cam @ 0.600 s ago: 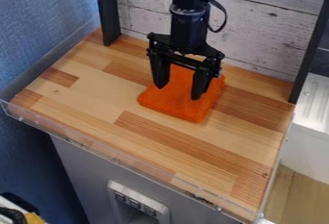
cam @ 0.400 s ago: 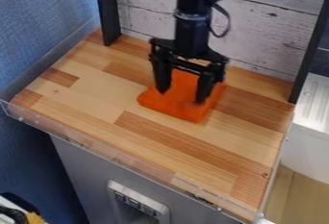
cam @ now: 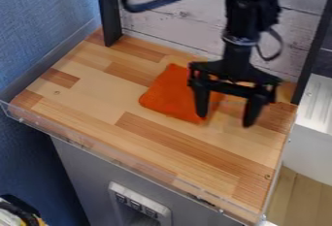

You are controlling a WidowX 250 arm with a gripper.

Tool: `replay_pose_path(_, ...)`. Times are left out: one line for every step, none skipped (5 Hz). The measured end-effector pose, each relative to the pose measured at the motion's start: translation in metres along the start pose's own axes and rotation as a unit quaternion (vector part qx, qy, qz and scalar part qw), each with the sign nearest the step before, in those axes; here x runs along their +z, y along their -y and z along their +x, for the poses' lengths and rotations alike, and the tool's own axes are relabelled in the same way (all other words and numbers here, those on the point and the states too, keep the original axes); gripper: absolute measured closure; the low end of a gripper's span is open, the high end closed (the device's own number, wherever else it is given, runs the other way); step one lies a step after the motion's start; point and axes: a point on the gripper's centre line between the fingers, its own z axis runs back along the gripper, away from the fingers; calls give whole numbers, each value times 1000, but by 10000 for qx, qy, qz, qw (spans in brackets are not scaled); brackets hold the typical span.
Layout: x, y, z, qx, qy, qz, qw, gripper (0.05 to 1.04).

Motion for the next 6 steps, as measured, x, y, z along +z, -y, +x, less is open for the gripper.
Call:
replay_pose_path(2, 13, -5, 499, 199, -63, 9985, 85)
replay_pose_path(-1, 19, -9, 948, 314, -136, 9949, 84)
replay_pose_path(0, 22, -12, 1315, 385, -213, 9903, 84)
replay_pose_path(3, 23, -19, 1568, 417, -221, 9865, 84)
replay_pose_path(0, 20, -27, 1790, 383, -155, 9830, 86)
replay_pose_path(0, 19, -37, 1913, 360, -91, 9808, 87)
